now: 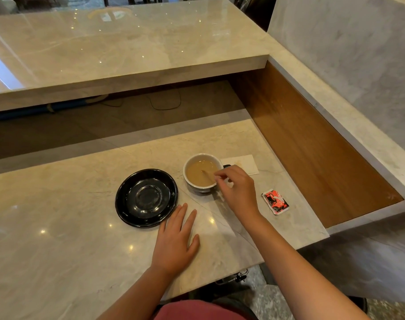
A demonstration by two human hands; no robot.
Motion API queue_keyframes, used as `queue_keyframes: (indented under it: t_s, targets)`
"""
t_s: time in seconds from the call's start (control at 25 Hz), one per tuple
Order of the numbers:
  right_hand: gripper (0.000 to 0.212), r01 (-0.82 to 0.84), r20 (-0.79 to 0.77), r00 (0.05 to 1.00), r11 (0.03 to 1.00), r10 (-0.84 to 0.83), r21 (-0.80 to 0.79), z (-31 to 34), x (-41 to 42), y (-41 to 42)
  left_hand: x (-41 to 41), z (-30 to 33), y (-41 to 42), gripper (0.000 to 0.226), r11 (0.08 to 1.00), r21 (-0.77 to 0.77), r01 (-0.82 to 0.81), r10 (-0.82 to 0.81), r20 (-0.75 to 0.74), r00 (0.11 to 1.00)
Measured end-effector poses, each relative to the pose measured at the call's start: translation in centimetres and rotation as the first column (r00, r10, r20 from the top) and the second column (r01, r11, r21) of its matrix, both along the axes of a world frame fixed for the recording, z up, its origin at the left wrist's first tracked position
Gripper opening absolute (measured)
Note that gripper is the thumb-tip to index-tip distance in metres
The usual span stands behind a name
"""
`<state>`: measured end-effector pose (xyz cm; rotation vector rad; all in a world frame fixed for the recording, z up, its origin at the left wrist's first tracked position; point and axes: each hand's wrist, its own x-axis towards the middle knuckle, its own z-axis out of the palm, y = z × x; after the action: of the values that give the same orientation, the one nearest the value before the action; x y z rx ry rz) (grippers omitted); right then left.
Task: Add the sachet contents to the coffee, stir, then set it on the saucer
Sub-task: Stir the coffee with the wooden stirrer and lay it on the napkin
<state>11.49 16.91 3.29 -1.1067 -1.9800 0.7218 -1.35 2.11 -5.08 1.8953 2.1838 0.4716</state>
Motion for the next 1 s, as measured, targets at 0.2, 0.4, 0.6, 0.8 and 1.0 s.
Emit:
queue_keyframes:
  t_s: [0.2,0.4,0.6,0.8,1.0]
  targets:
    - [0.014,0.040,-0.101,0.993,0.985,-0.057,-0.169,1.0,-0.9,2.5,0.0,-0.1,0.0,0.060,1.000,-0.010,-0.006,0.006,0.016,1.000]
    - [0.014,0.008,-0.057,0.998,0.989,-0.016,-0.148,0.9,0.5,3.6,-0.1,-0.2,0.0,0.061,1.000,-0.018,-0.005,0.005,0.009,1.000]
    - [0.015,-0.034,-0.021,0.999,0.988,0.031,-0.148,0.9,1.8,3.2,0.0,-0.2,0.0,0.061,0.999,-0.032,-0.006,0.006,0.012,1.000]
    - [0.017,-0.068,-0.308,0.948,0.896,-0.079,-0.438,0.1,0.6,1.7,-0.1,-0.2,0.0,0.061,0.999,-0.040,-0.011,0.011,0.011,1.000]
    - [0.015,-0.019,-0.404,0.890,0.868,-0.211,-0.496,-0.4,-1.1,1.1,-0.1,-0.3,0.0,0.061,0.998,-0.054,-0.012,0.013,0.012,1.000]
